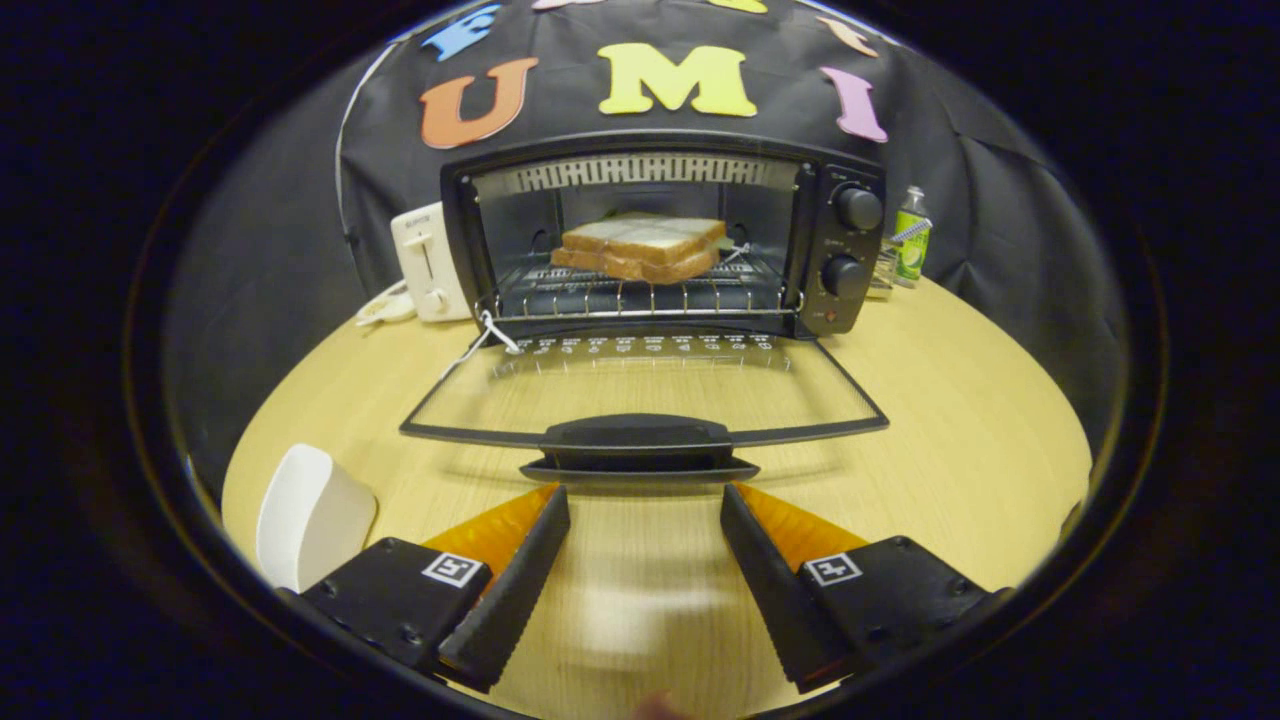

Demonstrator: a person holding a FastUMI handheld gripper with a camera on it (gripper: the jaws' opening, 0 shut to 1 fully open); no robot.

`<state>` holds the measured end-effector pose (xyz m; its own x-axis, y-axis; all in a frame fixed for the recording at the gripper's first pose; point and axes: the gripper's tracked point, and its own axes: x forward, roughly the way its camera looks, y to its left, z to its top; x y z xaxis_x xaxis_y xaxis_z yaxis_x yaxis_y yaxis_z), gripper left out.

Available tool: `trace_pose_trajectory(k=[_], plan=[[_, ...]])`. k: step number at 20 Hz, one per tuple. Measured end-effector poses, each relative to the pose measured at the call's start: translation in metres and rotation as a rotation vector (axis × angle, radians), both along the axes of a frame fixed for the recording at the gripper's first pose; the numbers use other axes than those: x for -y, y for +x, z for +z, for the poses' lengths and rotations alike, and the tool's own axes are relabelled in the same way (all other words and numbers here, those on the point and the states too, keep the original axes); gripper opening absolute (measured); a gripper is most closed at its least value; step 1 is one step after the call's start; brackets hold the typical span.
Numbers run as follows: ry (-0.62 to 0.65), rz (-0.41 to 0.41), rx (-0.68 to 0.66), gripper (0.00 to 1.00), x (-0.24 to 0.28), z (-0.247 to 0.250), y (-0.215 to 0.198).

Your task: Open the toaster oven, put the food inside, and close the toaster oven door.

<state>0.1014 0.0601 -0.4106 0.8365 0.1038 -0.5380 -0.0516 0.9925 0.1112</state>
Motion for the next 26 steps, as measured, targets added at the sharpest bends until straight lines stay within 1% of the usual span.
trace_pose_trajectory(k=[1, 5, 12, 15, 18, 26], plan=[[0.025, -0.006, 0.003, 1.0, -0.001, 0.001, -0.001], [0.033, -0.016, 0.019, 1.0, 0.0, 0.005, -0.001], [0.019, -0.05, 0.15, 1.0, 0.0, 0.036, -0.004], [-0.072, -0.031, 0.259, 1.0, 0.001, 0.054, -0.001], [-0.1, -0.014, 0.324, 1.0, 0.001, 0.068, 0.0], [-0.136, -0.005, 0.383, 1.0, 0.0, 0.077, 0.005]])
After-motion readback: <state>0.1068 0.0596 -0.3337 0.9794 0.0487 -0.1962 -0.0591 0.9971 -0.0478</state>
